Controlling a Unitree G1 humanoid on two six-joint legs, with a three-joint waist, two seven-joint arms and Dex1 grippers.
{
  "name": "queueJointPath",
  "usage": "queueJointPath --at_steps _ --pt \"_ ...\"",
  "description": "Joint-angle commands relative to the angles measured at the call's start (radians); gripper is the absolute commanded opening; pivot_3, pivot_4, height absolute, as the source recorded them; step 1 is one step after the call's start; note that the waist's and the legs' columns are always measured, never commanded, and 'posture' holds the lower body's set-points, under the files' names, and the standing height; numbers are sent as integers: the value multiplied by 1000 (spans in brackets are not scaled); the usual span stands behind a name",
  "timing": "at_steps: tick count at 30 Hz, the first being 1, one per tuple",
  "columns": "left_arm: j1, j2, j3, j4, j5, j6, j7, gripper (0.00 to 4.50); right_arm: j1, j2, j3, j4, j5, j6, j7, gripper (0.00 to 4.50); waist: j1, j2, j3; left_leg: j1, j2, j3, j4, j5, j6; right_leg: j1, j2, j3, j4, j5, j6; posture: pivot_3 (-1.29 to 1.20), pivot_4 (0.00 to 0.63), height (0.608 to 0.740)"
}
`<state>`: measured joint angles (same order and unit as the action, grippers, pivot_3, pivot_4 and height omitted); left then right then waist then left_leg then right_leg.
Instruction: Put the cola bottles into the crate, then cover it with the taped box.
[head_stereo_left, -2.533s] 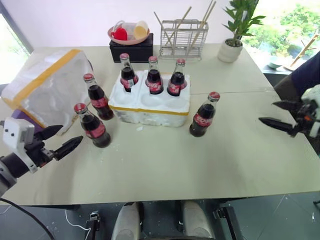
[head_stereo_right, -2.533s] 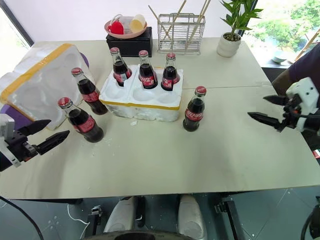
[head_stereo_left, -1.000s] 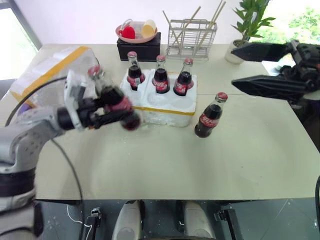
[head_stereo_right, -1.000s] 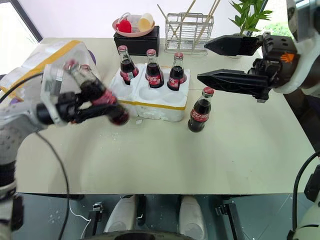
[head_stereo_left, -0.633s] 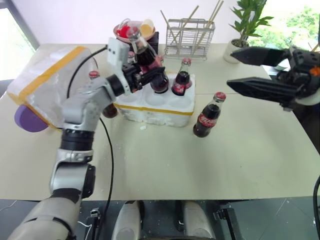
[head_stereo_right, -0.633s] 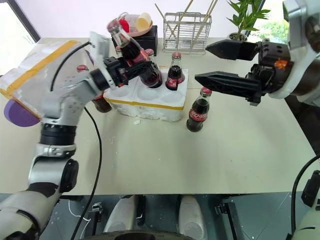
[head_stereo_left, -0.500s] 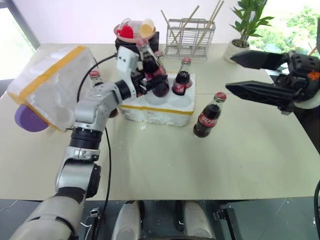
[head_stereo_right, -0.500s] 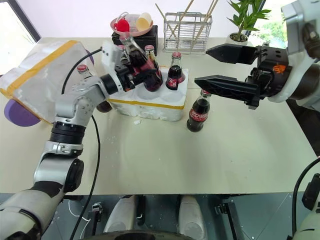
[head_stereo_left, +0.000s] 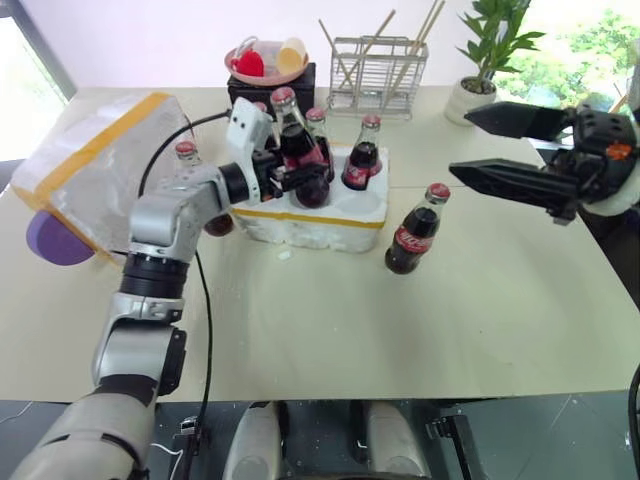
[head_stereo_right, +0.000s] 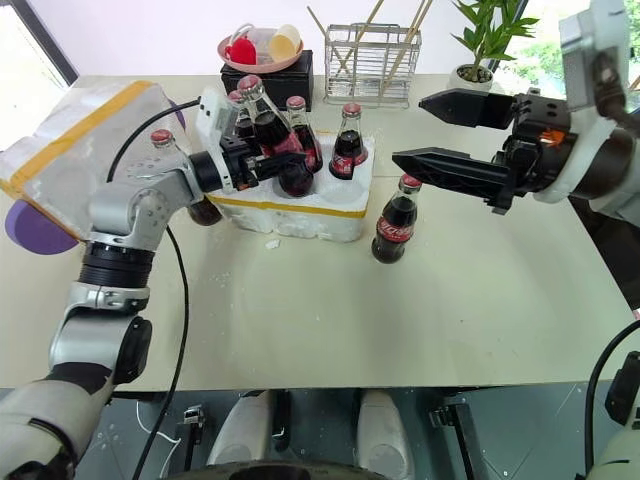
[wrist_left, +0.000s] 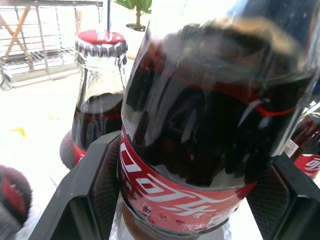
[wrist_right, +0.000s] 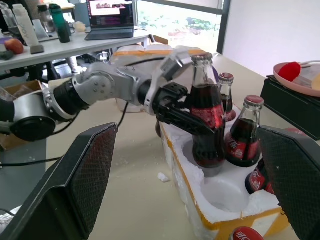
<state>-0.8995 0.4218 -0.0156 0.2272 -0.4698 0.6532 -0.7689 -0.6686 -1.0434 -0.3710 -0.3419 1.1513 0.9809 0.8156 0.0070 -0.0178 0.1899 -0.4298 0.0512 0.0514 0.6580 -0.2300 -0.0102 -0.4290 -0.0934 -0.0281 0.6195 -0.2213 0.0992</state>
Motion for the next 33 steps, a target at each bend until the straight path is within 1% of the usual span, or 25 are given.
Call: queueJointPath --at_steps 1,5,9,12,14,16,17,19,22,23,24,27,28,30,33 --pt "-19 15 -32 -46 33 -28 -41 2825 -8 -10 6 -9 -28 -40 38 4500 2 0 0 0 0 0 0 0 0 0 0 0 0 0 0 0 150 740" --pt "-44 9 -117 25 120 -73 -81 2825 -12 -33 51 1 -92 -65 89 4500 7 0 0 0 0 0 0 0 0 0 0 0 0 0 0 0 150 740" --pt "-76 -6 -166 100 177 -100 -111 2825 -31 -33 93 32 -156 -80 100 4500 6 0 0 -3 0 0 3 0 0 0 0 0 -1 0 0 0 150 740" --pt "-104 -34 -180 181 225 -141 -101 2825 -32 -21 113 46 -193 -91 96 4500 9 0 0 -3 0 0 3 0 0 0 0 0 -1 -1 -1 0 150 740" --pt "-121 -57 -169 237 242 -159 -85 3869 -24 -16 125 42 -215 -97 93 4500 14 0 0 -3 0 -1 4 0 0 0 0 0 0 -2 -3 0 150 740" --pt "-123 -68 -155 255 248 -173 -80 4434 -16 -11 131 35 -228 -96 93 4500 20 0 0 -3 0 -1 7 0 0 1 0 0 0 -1 -3 0 150 740" --pt "-121 -69 -147 250 244 -167 -81 4434 -13 -10 133 33 -232 -95 95 4500 20 0 0 -3 -1 -1 7 0 0 2 -1 0 0 -1 -3 0 150 740" --pt "-93 -55 -119 194 213 -139 -104 4434 -7 -7 135 27 -242 -96 100 4500 18 0 0 -3 -1 -1 8 0 0 2 -1 0 -1 -1 -3 0 150 740" --pt "0 -8 -31 26 123 -99 -138 4434 -7 -2 139 31 -254 -100 107 4500 4 0 0 -4 0 -1 6 0 1 0 -1 0 0 -1 -3 0 150 740" --pt "27 5 -4 -26 95 -80 -140 4434 -6 -1 139 33 -256 -100 109 4500 1 0 0 -4 0 -1 5 0 1 0 -1 0 0 1 0 0 150 740" --pt "65 25 42 -103 42 -45 -146 4434 -7 0 140 38 -261 -102 112 4500 0 0 0 -4 0 -1 5 -1 1 -1 0 0 1 2 1 0 150 740" --pt "211 118 250 -382 -195 121 -151 4434 -10 12 156 52 -276 -111 123 4500 -17 0 1 -5 1 -1 4 -1 1 -5 0 0 5 1 1 0 150 740" --pt "246 138 286 -437 -234 156 -132 4434 -10 14 159 55 -281 -114 128 4500 -20 1 1 -5 1 -2 4 -1 1 -5 0 0 7 1 1 0 150 740" --pt "310 170 335 -505 -261 196 -76 4434 -11 17 166 62 -292 -124 139 4500 -17 1 1 -5 1 -2 4 -1 1 -5 0 0 8 0 1 0 150 740" --pt "410 202 404 -549 -220 208 44 4434 -26 25 179 79 -307 -136 152 4500 -14 1 1 -2 0 -2 5 -1 1 -2 0 0 8 -2 -2 0 150 740"
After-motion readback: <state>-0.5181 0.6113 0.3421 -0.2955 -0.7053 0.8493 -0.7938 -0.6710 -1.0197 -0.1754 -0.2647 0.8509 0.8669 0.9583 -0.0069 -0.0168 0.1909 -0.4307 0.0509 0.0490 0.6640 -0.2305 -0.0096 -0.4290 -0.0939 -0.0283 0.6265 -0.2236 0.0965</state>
